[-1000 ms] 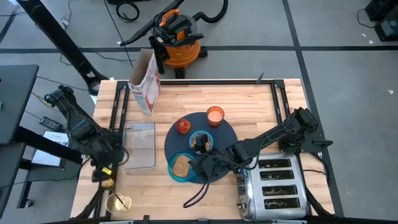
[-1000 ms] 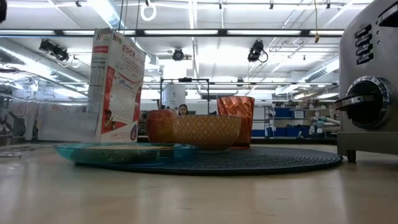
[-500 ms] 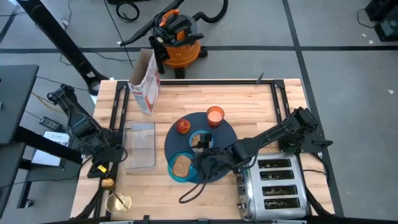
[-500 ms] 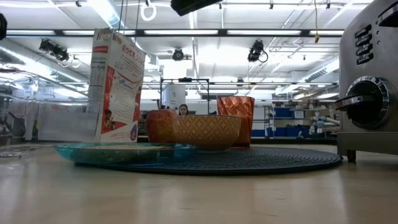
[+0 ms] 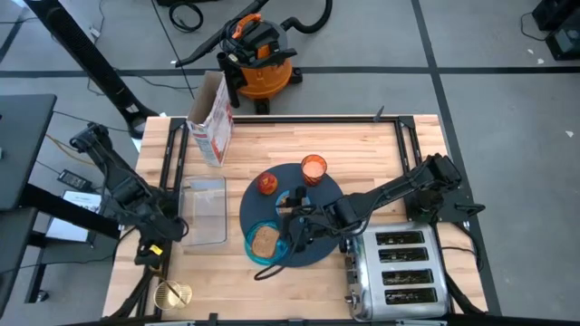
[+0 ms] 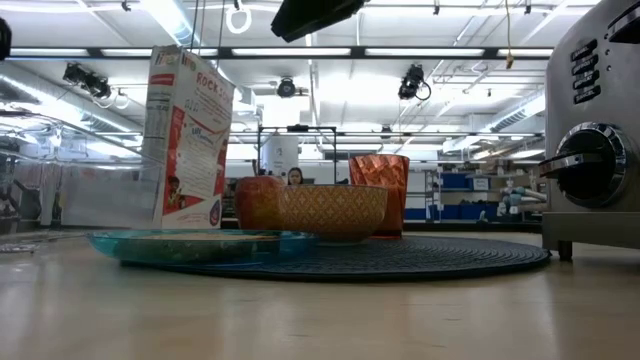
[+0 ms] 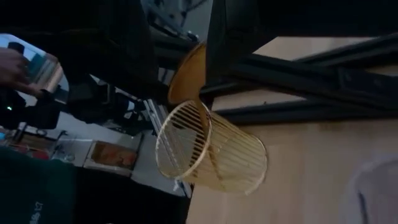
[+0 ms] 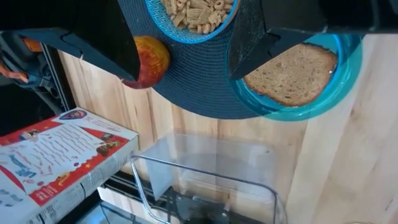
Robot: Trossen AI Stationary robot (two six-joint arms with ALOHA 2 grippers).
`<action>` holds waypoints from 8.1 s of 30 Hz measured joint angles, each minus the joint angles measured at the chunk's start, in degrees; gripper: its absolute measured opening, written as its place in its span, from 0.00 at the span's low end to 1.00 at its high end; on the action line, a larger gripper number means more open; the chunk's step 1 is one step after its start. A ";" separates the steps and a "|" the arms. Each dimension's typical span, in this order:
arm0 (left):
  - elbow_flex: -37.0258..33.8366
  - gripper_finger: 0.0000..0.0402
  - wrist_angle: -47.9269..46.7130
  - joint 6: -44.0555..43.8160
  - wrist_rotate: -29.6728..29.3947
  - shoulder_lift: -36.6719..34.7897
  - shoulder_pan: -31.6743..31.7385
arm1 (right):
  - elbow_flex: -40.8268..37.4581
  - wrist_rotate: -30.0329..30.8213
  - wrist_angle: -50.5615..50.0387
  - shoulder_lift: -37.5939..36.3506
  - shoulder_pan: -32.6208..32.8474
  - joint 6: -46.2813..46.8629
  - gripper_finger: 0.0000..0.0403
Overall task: Arrange a breakfast setting
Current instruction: Put the gold spoon on the blue tablemat right beside the blue bowl
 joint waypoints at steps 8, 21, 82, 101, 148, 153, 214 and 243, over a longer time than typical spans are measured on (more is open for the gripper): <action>0.00 0.35 -0.59 -1.59 2.27 2.93 -2.22 | 0.00 -1.00 -1.27 0.00 0.02 -1.97 0.62; 0.00 0.30 1.23 1.70 1.76 5.82 -8.65 | 0.00 -0.98 -3.46 0.00 0.02 -1.90 0.61; 10.33 0.02 14.64 -30.85 10.06 1.70 -5.30 | -0.02 -0.74 -1.51 0.00 0.48 -5.61 0.61; 27.61 0.02 7.98 -28.40 -22.34 1.57 5.02 | -0.04 -4.84 46.14 0.04 0.40 -31.53 0.61; 27.61 0.02 -11.32 58.90 -36.61 23.46 18.47 | 24.44 -37.60 -22.18 -1.22 -10.48 -1.64 0.56; 30.94 0.02 -14.92 66.97 -44.74 31.29 18.40 | 24.46 -43.24 -22.42 -1.12 -15.59 5.02 0.56; 50.03 0.19 -27.41 94.53 -91.43 52.45 15.20 | 21.90 -42.20 -25.21 -1.05 -20.41 10.10 0.05; 49.13 0.41 -39.88 28.49 -82.12 29.36 10.19 | 10.52 -26.55 -50.74 -2.89 -6.23 108.74 0.05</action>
